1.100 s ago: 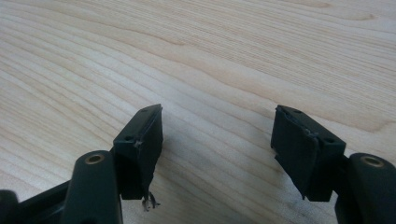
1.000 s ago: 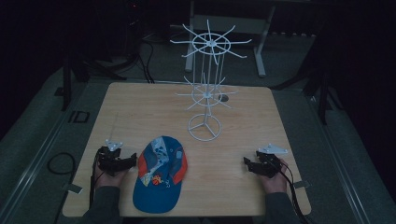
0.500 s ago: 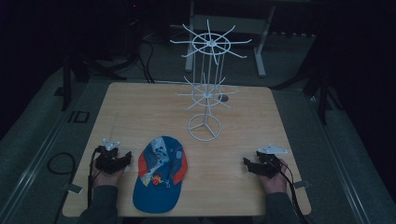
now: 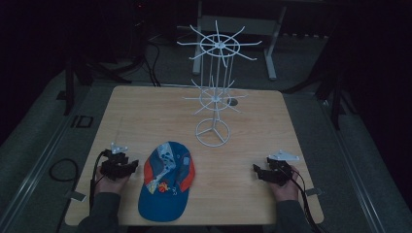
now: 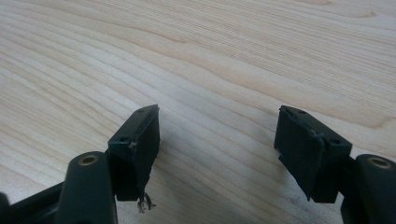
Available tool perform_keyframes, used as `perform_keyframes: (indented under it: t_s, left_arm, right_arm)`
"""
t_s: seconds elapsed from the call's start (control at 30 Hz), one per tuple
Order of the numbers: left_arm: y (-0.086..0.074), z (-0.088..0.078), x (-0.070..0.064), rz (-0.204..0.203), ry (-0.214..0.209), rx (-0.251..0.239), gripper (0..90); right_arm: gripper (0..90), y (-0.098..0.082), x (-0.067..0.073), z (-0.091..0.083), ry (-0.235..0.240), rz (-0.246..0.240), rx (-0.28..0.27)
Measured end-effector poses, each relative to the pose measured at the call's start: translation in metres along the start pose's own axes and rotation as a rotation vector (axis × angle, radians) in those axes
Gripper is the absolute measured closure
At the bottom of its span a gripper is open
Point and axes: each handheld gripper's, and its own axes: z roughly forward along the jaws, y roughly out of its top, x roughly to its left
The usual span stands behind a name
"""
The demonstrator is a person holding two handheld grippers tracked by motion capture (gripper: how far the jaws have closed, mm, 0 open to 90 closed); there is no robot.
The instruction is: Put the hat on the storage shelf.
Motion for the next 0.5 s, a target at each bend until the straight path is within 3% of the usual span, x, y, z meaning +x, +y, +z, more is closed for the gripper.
perform_keyframes:
  t_s: [0.17, 0.23, 0.27, 0.5]
  left_arm:
    - [0.003, -0.003, -0.001, 0.010, -0.016, 0.003, 55.8]
    - [0.005, -0.006, -0.003, 0.019, -0.028, 0.002, 55.8]
    - [0.007, -0.008, -0.005, 0.026, -0.055, 0.007, 55.8]
    - [0.017, -0.022, -0.014, 0.058, -0.088, -0.011, 55.0]
  right_arm:
    - [30.4, 0.000, 0.000, 0.000, 0.001, -0.001, 0.001]
    - [30.4, 0.000, 0.000, 0.000, 0.001, -0.001, 0.001]
    - [30.4, 0.000, 0.000, 0.000, 0.001, -0.001, 0.001]
    - [30.4, 0.000, 0.000, 0.000, 0.001, -0.001, 0.001]
